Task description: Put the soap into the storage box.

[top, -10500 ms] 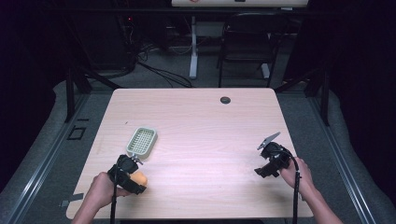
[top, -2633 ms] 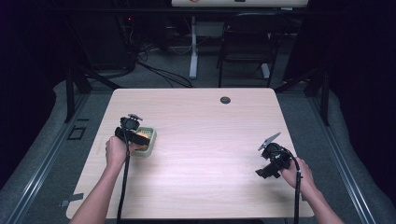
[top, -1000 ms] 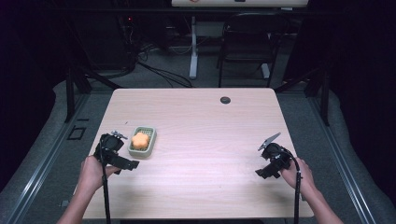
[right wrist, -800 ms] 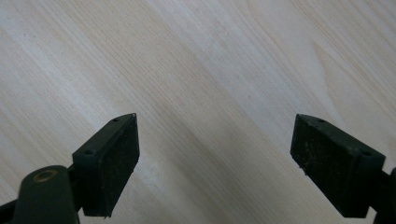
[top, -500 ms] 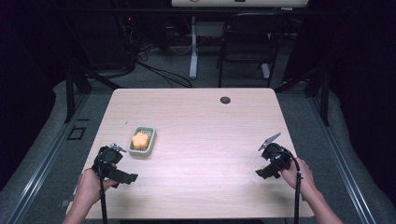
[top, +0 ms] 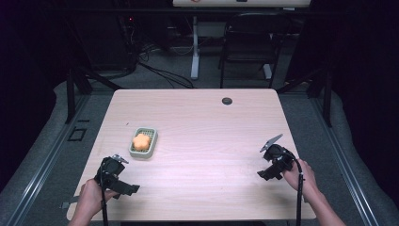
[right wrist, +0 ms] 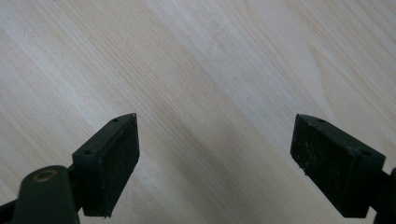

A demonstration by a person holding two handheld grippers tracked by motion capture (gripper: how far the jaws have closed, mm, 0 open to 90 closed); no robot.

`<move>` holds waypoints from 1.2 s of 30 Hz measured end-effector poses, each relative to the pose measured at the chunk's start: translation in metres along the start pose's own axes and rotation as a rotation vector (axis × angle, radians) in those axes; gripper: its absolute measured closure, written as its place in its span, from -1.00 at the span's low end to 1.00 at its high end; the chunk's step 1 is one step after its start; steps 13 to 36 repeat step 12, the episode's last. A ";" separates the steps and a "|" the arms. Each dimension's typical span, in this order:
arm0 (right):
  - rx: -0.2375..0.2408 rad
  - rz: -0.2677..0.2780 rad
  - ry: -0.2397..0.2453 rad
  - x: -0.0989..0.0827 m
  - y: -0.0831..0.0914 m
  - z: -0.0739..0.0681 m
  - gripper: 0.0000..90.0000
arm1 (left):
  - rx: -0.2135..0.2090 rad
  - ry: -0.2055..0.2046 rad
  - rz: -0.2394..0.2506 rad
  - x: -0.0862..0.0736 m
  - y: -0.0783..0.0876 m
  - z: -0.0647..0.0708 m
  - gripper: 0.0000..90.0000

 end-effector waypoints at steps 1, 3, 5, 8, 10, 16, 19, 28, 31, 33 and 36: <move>-0.004 0.003 0.004 0.000 0.000 0.000 -0.66 | -0.005 -0.006 0.005 -0.001 -0.001 0.000 -1.00; -0.005 0.005 0.013 0.001 -0.001 0.000 -0.66 | -0.003 -0.009 0.002 -0.002 -0.002 0.000 -1.00; -0.003 0.008 0.017 0.001 -0.003 -0.001 -0.66 | -0.009 -0.006 0.003 -0.004 -0.003 -0.001 -1.00; -0.006 0.006 0.026 0.001 -0.004 -0.001 -0.66 | -0.021 -0.005 -0.001 -0.006 -0.005 -0.003 -1.00; -0.012 0.000 0.038 0.001 -0.004 -0.001 -0.66 | -0.026 -0.008 -0.007 -0.007 -0.007 -0.003 -1.00; -0.010 0.003 0.043 0.001 -0.005 -0.001 -0.66 | -0.028 -0.013 -0.015 -0.007 -0.010 -0.004 -1.00; -0.010 0.003 0.043 0.001 -0.005 -0.001 -0.66 | -0.028 -0.013 -0.015 -0.007 -0.010 -0.004 -1.00; -0.010 0.003 0.043 0.001 -0.005 -0.001 -0.66 | -0.028 -0.013 -0.015 -0.007 -0.010 -0.004 -1.00; -0.010 0.003 0.043 0.001 -0.005 -0.001 -0.66 | -0.028 -0.013 -0.015 -0.007 -0.010 -0.004 -1.00; -0.010 0.003 0.043 0.001 -0.005 -0.001 -0.66 | -0.028 -0.013 -0.015 -0.007 -0.010 -0.004 -1.00; -0.010 0.003 0.043 0.001 -0.005 -0.001 -0.66 | -0.028 -0.013 -0.015 -0.007 -0.010 -0.004 -1.00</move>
Point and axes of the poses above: each handheld gripper's, and its own axes: y roughly backward along the jaws, x roughly out of its top, z roughly to its right, the point moved 1 cm from there along -y, roughly forward along the jaws, and after that the axes turned 11 degrees about -y, right-handed, at the moved point
